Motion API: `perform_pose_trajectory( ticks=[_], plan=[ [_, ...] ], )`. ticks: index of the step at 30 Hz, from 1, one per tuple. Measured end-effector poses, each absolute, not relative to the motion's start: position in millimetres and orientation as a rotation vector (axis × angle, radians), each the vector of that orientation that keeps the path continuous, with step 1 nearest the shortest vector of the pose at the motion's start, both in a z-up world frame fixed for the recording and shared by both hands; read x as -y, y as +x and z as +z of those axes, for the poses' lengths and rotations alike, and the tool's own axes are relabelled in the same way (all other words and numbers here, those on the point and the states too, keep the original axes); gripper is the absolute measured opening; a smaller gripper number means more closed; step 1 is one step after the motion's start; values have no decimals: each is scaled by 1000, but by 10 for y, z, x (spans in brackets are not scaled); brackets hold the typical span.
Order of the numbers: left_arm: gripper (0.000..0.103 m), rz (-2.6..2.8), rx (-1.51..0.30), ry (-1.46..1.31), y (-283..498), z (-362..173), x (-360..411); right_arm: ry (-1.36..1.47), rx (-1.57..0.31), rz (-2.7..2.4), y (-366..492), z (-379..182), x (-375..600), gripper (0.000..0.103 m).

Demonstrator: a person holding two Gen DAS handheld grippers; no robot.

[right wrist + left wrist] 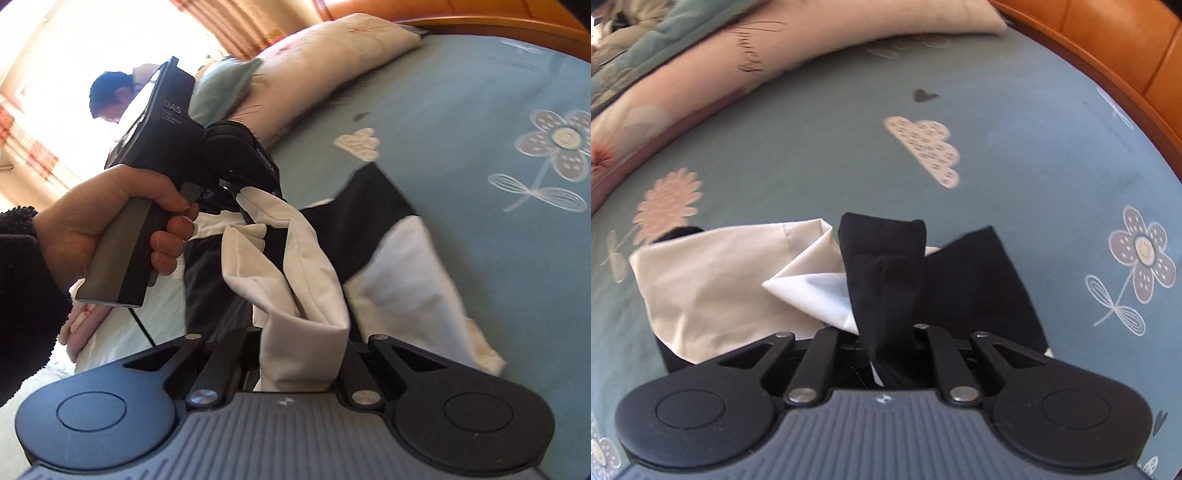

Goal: Fold clothes

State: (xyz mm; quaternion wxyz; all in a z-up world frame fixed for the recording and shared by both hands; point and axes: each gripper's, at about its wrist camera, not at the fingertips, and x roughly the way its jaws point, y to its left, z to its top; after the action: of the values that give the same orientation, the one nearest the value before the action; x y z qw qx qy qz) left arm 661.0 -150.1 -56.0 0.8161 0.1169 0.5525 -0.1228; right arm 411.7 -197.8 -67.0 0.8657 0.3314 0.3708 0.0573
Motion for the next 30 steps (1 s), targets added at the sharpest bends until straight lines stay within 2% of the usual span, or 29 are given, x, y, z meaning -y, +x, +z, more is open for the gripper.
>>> perform_pose_trajectory(
  ticks=[5, 7, 9, 11, 13, 17, 18, 19, 21, 25, 30],
  plan=[
    [9, -272, -1181, 302, 6612, -983, 1833, 762, -829, 21, 4191, -1071, 2241, 6],
    [15, -272, -1181, 312, 6616, -1126, 1884, 787, -852, -5, 4224, -1227, 2315, 6],
    [16, -278, -1168, 323, 6607, -1205, 1910, 810, -872, -13, 4223, -1338, 2345, 6],
    [23, -294, -1155, 298, 6586, -1197, 1890, 827, -890, -11, 4188, -1397, 2369, 13],
    [34, -334, -1146, 236, 6541, -1098, 1801, 870, -899, -8, 4146, -1408, 2428, 17],
    [35, -454, -1131, 68, 6362, -693, 1456, 889, -907, 8, 4013, -1317, 2553, 35],
    [40, -486, -1122, 32, 6298, -590, 1347, 883, -904, 8, 3958, -1271, 2589, 38],
    [49, -517, -1112, -5, 6233, -487, 1239, 875, -897, 6, 3899, -1219, 2625, 41],
    [55, -568, -1079, -57, 6143, -334, 965, 849, -888, -14, 3779, -1099, 2683, 41],
    [55, -606, -1026, -81, 5974, -226, 654, 750, -859, -94, 3622, -868, 2768, 42],
    [55, -562, -1038, 18, 5888, -410, 546, 555, -762, -55, 3727, -576, 2704, 42]
  ],
)
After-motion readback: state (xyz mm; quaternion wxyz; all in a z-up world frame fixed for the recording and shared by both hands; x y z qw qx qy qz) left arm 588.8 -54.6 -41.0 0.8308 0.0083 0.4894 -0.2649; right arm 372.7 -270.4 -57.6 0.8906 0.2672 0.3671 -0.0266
